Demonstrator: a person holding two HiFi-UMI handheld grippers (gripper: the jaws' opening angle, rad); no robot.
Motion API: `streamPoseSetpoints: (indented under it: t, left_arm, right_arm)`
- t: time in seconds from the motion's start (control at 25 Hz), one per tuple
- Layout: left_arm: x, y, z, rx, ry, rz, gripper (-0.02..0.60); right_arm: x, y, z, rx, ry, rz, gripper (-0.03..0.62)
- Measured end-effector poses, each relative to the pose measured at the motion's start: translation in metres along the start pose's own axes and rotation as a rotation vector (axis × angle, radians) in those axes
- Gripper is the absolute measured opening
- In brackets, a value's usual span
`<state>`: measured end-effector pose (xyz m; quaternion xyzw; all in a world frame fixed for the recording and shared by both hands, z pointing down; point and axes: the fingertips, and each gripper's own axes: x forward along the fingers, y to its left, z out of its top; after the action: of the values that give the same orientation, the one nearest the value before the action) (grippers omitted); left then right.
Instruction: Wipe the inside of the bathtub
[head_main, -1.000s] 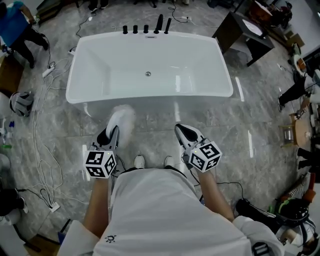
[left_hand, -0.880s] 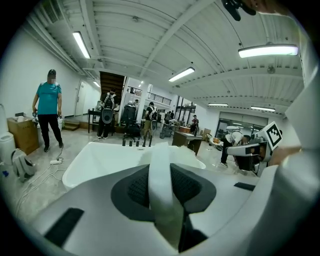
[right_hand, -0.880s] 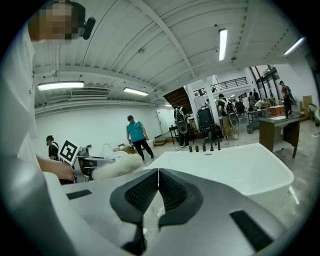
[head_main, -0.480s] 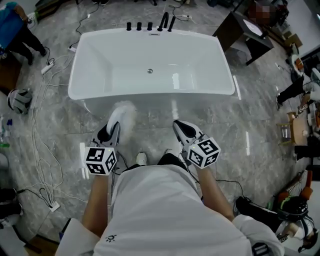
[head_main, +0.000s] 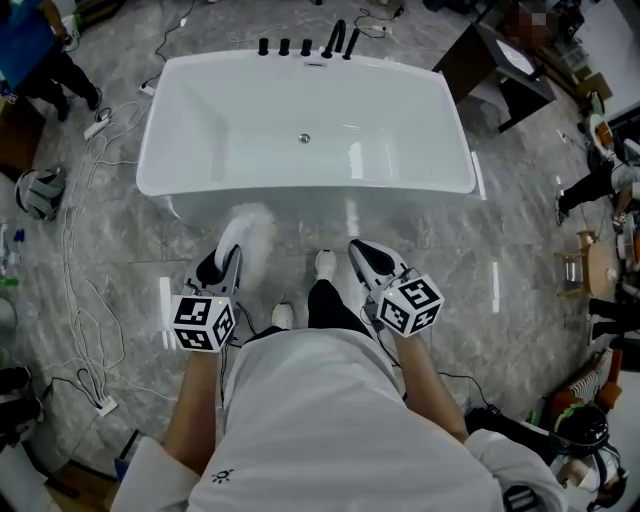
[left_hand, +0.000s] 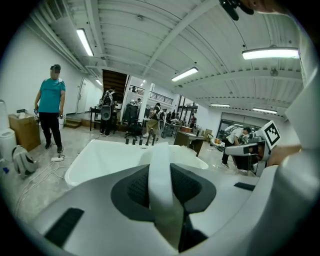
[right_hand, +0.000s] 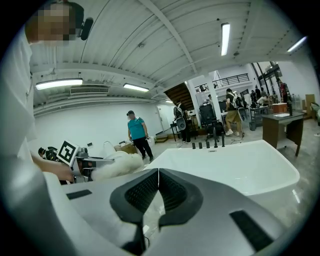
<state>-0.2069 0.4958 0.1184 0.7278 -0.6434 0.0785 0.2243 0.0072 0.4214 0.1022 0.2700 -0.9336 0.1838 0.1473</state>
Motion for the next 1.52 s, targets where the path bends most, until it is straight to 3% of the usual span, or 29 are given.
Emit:
streamPoseSetpoints:
  t: [0.64, 1.12, 1.52]
  left_arm:
    - [0.118, 0.001, 0.051, -0.032, 0.016, 0.103, 0.098]
    - [0.179, 0.003, 0.077, -0.109, 0.046, 0.256, 0.098]
    - [0.201, 0.010, 0.083, -0.141, 0.062, 0.390, 0.098]
  right_arm:
    - [0.085, -0.110, 0.046, -0.016, 0.069, 0.172, 0.020]
    - [0.142, -0.175, 0.083, -0.091, 0.143, 0.358, 0.020]
    - [0.158, -0.221, 0.070, -0.072, 0.224, 0.431, 0.020]
